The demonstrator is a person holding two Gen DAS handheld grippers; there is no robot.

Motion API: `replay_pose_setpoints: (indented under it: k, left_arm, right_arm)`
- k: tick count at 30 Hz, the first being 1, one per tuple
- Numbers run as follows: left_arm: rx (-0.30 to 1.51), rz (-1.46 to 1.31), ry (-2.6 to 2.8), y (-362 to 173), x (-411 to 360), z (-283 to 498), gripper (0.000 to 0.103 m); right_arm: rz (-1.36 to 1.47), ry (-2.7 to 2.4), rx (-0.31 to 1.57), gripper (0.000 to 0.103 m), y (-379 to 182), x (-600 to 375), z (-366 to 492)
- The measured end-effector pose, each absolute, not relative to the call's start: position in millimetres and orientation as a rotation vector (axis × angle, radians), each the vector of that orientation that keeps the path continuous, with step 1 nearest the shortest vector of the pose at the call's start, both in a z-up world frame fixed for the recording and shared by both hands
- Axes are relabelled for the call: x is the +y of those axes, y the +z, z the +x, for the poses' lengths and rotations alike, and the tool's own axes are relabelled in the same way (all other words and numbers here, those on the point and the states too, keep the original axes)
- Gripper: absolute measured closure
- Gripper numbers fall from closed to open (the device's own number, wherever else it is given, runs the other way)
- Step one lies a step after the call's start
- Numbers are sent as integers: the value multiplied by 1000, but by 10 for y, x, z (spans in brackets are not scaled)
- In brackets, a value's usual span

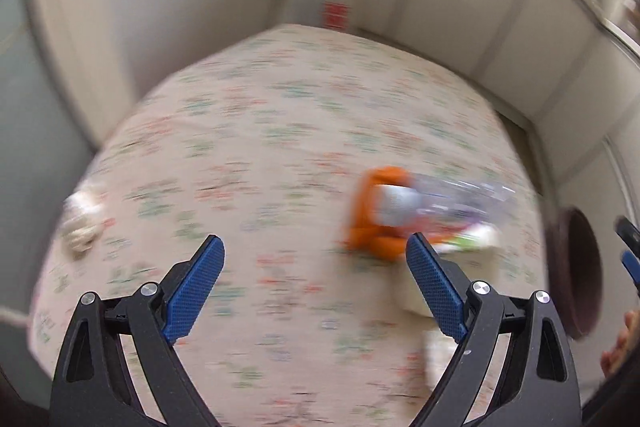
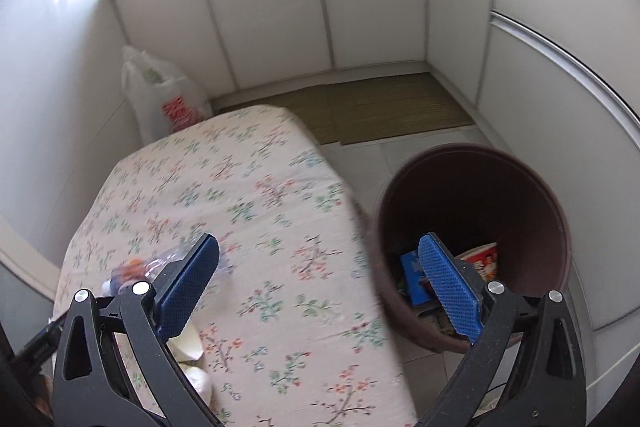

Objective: Collect trash
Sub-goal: 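Move both tools back to the table toward the tissue and paper cup, then grasp the white tissue with the left tool while the right tool grasps the paper cup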

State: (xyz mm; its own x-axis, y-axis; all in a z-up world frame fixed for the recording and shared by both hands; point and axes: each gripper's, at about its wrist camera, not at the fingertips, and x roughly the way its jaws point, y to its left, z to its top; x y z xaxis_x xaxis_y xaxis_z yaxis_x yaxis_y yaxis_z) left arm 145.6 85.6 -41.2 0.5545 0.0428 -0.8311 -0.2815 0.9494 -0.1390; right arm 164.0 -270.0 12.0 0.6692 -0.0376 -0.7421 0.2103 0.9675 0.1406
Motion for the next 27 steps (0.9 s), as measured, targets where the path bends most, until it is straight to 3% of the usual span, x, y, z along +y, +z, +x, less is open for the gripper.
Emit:
replay_pose_setpoints:
  k: [6,17,24,27]
  left_arm:
    - [956,-288,503,-659,1682,1272,13]
    - [953,-357,606,-1005,2292,1400,14]
    - [955,-389,591,-1143,2432,1432,39]
    - [951,-351,576,-1153,2423,1457,42]
  right_arm:
    - [154,-56,853,7,50,-2304,1709]
    - [57,35,879,7,-82,-2006,1690]
    - [4,176,929,7,-209,-1676,1758]
    - [-48,239,964,7,-303,-1509,1758]
